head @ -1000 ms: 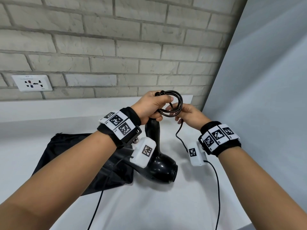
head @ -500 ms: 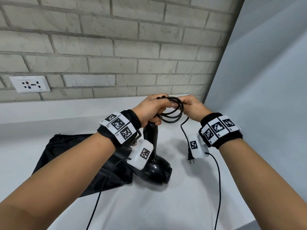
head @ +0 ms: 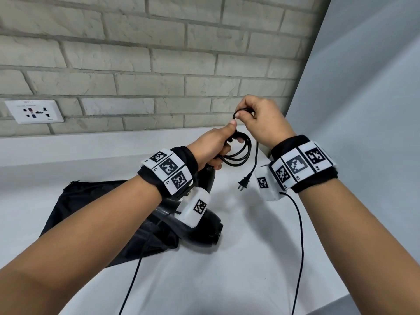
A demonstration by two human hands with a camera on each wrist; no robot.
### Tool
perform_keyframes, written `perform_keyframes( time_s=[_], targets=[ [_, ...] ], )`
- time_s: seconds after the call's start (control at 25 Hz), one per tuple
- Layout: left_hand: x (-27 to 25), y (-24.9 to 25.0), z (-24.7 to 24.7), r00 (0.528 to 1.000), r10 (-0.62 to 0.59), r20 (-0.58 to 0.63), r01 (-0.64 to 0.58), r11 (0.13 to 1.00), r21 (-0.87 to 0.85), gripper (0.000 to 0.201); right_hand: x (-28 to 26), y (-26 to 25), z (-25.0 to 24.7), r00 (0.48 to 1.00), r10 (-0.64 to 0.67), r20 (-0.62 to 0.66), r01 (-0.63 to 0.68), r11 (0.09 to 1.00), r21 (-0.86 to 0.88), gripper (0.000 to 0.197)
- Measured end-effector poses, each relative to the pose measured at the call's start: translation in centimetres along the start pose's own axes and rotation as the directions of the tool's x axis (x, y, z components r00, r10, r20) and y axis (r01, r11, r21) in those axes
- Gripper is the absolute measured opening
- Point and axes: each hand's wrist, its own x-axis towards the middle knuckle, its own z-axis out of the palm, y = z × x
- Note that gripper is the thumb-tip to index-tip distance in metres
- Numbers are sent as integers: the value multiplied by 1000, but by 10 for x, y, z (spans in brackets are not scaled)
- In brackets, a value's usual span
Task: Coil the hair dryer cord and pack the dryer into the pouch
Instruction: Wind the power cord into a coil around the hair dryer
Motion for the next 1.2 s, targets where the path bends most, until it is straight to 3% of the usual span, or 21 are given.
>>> perform_keyframes(
  time_s=[0.12, 0.28, 0.48, 0.8, 1.0, 1.2],
  targets=[
    [3, -1, -2, 999, 30, -38, -31, 999, -27, 42, -7, -2, 6, 999, -8, -35, 12, 990, 139, 10],
    [7, -5, -13, 998, 13, -65, -23, 987, -158, 42, -20, 1, 18, 999, 9, 35, -26, 853, 522, 29],
    [7, -5, -16, 993, 12, -114, -32, 984, -175, 40, -27, 10, 28, 991, -25, 129, -59, 787, 613, 22],
    [11, -13, -15, 975, 50, -216, -86, 983, -160, 41, -34, 32, 36, 989, 15, 145, -87, 860, 502, 18],
    [11, -19, -14, 959, 61, -275, -105, 983, -150, 34, -49, 48, 56, 984, 32, 174, -120, 843, 524, 12],
    [10, -21, -16, 952, 72, -298, -136, 970, -200, 35, -57, 66, 68, 973, 124, 195, -192, 905, 380, 27]
  ],
)
